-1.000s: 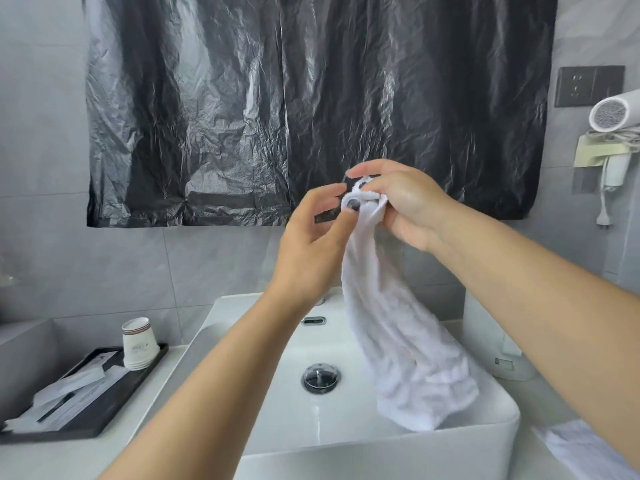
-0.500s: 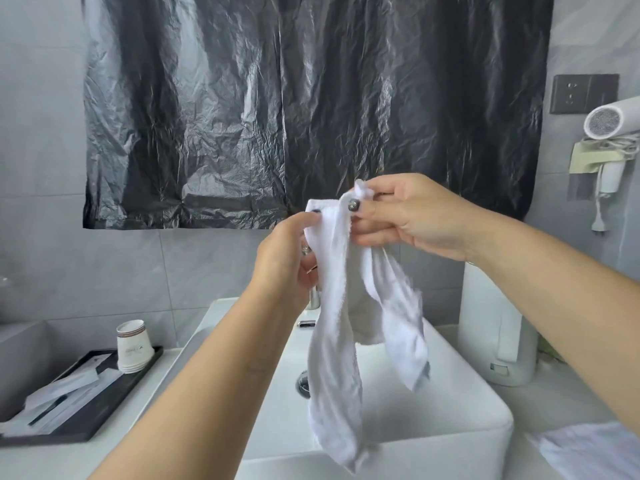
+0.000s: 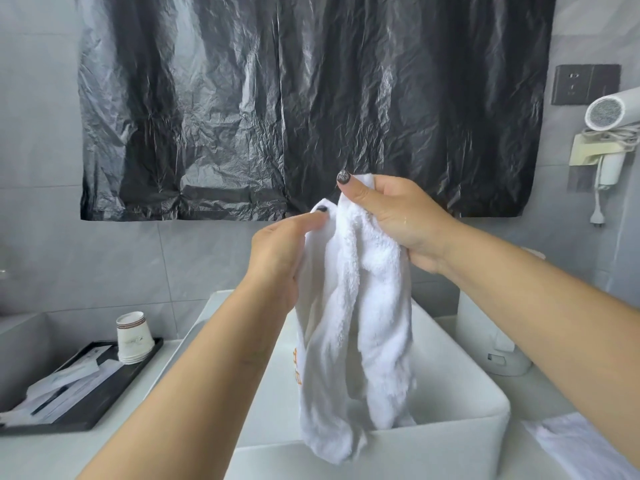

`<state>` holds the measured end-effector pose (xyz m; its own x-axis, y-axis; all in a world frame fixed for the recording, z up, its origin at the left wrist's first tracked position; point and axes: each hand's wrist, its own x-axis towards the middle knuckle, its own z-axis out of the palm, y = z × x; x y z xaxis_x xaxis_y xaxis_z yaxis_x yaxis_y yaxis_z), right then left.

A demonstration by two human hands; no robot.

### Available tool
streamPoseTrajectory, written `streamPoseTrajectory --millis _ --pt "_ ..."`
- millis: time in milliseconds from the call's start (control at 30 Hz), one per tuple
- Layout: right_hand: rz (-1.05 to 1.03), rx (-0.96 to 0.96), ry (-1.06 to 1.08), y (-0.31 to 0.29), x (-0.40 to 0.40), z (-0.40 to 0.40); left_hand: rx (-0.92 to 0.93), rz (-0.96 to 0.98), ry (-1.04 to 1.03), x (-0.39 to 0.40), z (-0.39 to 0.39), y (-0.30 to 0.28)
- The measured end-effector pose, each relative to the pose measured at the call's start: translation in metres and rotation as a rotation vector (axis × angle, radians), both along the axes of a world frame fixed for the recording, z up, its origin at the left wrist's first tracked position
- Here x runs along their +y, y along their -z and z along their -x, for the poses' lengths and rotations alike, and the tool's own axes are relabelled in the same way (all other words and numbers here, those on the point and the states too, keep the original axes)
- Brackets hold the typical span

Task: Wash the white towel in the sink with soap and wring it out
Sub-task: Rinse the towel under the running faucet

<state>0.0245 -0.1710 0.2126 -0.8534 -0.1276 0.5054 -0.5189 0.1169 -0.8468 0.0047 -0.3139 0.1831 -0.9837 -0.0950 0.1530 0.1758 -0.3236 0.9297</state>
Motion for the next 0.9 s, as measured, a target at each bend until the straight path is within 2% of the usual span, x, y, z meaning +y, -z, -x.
streamPoseTrajectory --millis 133,267,333,433,567,667,767,900 --pt "-0.036 -0.112 -0.093 0.008 -0.003 0.0 -0.025 0.005 0.009 -0.004 -0.001 0.005" --pt "-0.025 -0.321 -0.318 0.006 -0.002 -0.005 -0.027 -0.008 0.001 -0.009 0.001 0.006" --pt "-0.023 -0.345 -0.392 0.004 0.0 -0.01 -0.027 -0.016 0.001 -0.01 0.002 0.006" --pt "-0.095 -0.269 -0.349 0.007 0.003 -0.009 -0.02 -0.017 0.044 -0.01 0.004 0.006" --pt "-0.389 -0.038 0.004 0.015 -0.001 -0.003 0.02 -0.029 0.136 -0.01 0.002 0.012" --pt "-0.419 0.103 0.211 0.019 -0.001 0.003 0.075 -0.013 0.243 -0.012 0.001 0.016" --pt "-0.412 0.209 0.245 0.02 0.001 0.006 0.119 -0.016 0.291 -0.015 0.002 0.018" --pt "-0.336 0.274 0.152 0.017 0.0 0.007 0.193 0.018 0.334 -0.016 0.004 0.018"
